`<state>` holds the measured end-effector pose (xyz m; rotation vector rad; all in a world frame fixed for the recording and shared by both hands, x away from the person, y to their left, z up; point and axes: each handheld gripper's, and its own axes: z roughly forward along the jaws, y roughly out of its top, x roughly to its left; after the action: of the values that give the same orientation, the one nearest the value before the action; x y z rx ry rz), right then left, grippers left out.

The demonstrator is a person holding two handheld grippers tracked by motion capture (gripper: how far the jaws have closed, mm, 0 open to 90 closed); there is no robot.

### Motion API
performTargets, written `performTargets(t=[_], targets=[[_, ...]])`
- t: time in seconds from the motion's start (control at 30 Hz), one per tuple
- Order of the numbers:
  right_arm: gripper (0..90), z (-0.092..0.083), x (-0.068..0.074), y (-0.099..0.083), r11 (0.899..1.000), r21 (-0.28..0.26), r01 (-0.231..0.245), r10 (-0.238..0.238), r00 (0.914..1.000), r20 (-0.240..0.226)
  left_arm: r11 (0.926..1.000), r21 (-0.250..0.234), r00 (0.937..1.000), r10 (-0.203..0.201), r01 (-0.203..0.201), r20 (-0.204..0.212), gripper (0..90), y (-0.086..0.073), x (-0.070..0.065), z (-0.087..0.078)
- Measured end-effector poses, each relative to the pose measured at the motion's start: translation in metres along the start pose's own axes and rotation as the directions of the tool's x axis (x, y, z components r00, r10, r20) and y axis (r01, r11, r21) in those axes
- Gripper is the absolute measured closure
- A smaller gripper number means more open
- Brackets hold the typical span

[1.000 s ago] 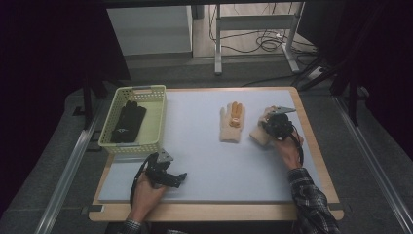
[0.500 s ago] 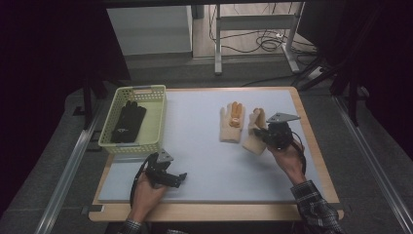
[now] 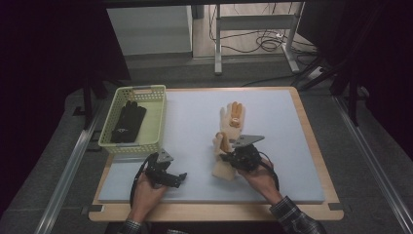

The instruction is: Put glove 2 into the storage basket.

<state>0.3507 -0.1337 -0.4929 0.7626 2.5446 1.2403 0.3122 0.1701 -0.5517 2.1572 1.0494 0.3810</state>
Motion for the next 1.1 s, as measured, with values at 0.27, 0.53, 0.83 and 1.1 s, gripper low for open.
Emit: performTargets(t=[0.27,0.53,0.83,1.1], targets=[[43.5,0.014,0.008,-0.002,1.000,0.014,0.003,-0.002,0.9993,-0.037,1.0000,0.000,1.0000,0.000,0.000,0.000,1.1,0.000,0.000,0.000],[57.4,-0.007,-0.013,-0.003,1.000,0.000,-0.024,0.024,0.9997,0.009,1.0000,0.003,1.0000,0.001,-0.001,-0.001,1.1,0.000,0.000,0.000],[58.7,0.033,-0.009,0.002,0.999,0.048,-0.001,0.001,1.0000,-0.007,1.0000,0.003,1.0000,0.005,-0.005,0.000,1.1,0.000,0.000,0.000],[57.5,0.049,0.004,0.004,0.998,0.055,0.027,-0.026,0.9992,-0.030,1.0000,0.002,1.0000,0.006,-0.006,-0.001,1.2,0.000,0.000,0.000]])
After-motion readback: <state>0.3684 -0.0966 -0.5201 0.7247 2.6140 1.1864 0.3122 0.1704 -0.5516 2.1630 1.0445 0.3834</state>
